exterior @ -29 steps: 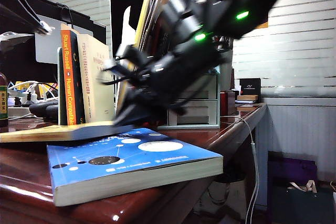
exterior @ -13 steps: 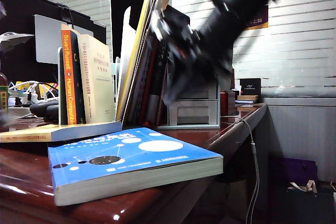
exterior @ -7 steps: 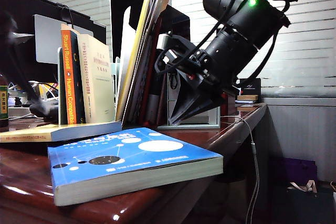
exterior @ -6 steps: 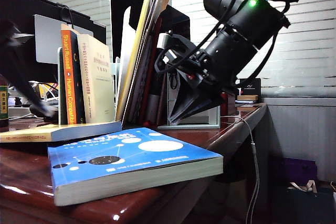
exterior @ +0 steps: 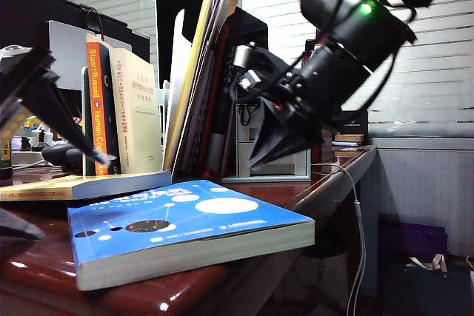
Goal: Pick up the blue book and put it on the bookshelf.
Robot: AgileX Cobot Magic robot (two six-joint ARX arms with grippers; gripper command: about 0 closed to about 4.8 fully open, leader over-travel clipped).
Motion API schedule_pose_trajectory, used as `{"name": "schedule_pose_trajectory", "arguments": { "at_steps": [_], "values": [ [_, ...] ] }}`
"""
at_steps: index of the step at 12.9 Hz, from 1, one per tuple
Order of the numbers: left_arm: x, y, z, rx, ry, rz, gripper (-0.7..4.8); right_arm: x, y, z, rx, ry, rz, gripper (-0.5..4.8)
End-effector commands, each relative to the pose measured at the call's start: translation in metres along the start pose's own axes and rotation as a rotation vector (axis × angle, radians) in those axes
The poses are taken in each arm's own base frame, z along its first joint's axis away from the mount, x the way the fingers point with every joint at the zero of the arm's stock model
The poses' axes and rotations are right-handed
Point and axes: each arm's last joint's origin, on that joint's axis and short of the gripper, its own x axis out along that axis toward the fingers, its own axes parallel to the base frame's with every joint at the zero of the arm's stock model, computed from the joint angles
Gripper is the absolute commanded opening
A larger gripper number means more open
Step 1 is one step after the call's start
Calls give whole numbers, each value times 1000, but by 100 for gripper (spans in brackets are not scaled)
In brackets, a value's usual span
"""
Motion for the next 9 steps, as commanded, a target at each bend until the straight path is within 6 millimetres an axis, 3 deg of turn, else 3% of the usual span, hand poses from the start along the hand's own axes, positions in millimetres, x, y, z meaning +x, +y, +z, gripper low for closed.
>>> {"name": "schedule_pose_trajectory", "arguments": {
  "at_steps": [1,9],
  "values": [
    [6,5,0,-18,24,13,435,1,-10,-3,29,5,18,-1],
    [7,5,1,-17,32,0,430,24,-17,-18,60,77,42,-1]
  ]
}}
